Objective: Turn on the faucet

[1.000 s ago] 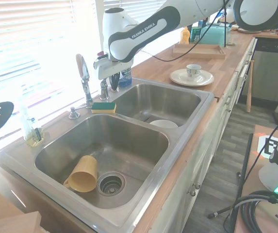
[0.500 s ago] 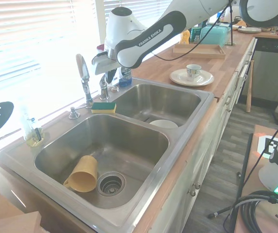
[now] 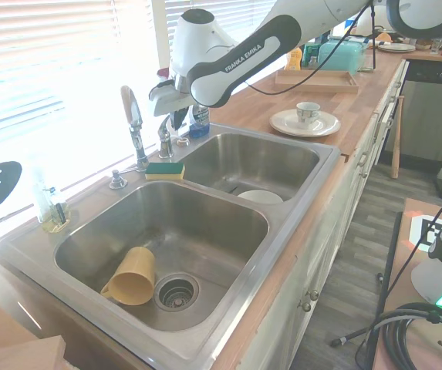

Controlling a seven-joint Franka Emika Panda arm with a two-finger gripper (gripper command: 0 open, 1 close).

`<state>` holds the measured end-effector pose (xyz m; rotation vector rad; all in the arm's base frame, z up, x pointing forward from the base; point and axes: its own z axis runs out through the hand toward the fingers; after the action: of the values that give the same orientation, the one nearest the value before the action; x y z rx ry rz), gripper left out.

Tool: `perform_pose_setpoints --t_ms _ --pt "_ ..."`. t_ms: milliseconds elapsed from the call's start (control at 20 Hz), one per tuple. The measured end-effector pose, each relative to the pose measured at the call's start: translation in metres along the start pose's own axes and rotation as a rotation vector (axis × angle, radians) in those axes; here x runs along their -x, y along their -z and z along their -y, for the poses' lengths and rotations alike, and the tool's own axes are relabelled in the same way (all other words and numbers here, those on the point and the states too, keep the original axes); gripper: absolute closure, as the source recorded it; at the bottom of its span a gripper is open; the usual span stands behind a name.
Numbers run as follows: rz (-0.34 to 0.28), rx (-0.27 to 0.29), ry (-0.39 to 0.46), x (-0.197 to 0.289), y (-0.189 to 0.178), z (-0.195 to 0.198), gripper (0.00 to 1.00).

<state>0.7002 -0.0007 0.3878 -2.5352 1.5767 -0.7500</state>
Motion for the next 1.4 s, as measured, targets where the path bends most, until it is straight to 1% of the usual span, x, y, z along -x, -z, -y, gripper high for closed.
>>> perform_pose_setpoints --t_ms 150,200,300,350,450,500,700,950,1100,1250,1400 --pt "0.031 0.072 -0.011 0.003 -0.016 -0.019 1.0" --pt "0.054 0.104 -0.015 0.004 -0.022 -0.027 1.0" --pt "0.119 0.171 -0.014 0.009 -0.03 -0.044 1.0" --pt "0.152 0.189 -0.013 0.01 -0.03 -0.051 1.0" --pt "0.208 0.225 -0.01 0.013 -0.022 -0.067 1.0" --pt "0.222 0.243 -0.011 0.014 -0.016 -0.076 1.0" --pt "0.265 0.288 0.006 0.022 0.014 -0.115 1.0" --pt "0.299 0.319 0.008 0.038 0.046 -0.179 1.0" --pt "0.312 0.322 0.012 0.049 0.063 -0.212 1.0" --pt "0.319 0.316 0.022 0.063 0.076 -0.234 1.0" --pt "0.322 0.308 0.033 0.076 0.087 -0.245 1.0"
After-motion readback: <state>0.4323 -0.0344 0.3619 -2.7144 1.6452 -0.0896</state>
